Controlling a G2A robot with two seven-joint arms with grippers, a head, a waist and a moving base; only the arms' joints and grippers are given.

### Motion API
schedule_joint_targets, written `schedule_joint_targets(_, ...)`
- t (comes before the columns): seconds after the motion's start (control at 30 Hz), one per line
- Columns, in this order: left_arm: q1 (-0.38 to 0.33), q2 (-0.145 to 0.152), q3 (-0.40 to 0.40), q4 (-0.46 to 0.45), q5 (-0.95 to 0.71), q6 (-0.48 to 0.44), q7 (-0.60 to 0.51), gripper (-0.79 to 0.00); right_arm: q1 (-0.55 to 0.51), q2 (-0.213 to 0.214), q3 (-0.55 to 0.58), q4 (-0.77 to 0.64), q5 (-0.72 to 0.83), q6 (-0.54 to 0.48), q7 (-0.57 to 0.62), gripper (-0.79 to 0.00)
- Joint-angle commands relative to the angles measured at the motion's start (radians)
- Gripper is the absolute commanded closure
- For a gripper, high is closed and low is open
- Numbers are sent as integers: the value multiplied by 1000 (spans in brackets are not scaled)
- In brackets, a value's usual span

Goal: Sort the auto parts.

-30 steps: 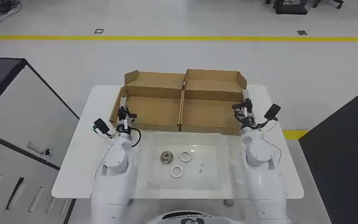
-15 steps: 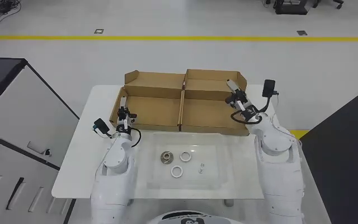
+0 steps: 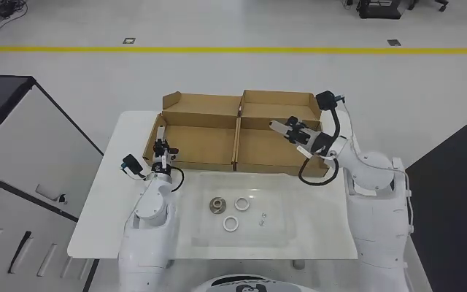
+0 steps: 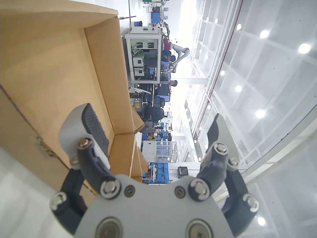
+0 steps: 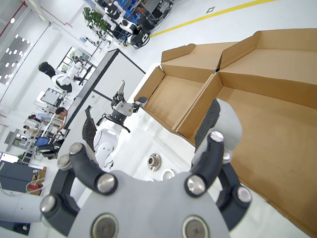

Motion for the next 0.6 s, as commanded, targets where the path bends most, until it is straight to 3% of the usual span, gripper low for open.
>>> schedule_joint_targets(0.0, 0, 0, 0, 0, 0, 0, 0, -785, 0, 0, 0, 0, 1, 1, -1, -785)
schedule_joint_targets(0.4, 0, 0, 0, 0, 0, 0, 0, -785, 9, 3, -9, -17, -8, -12, 2, -785)
schedule_joint_targets(0.57, 0, 0, 0, 0, 0, 0, 0, -785, 94, 26, -48, -72, -110, -86, 181, -785)
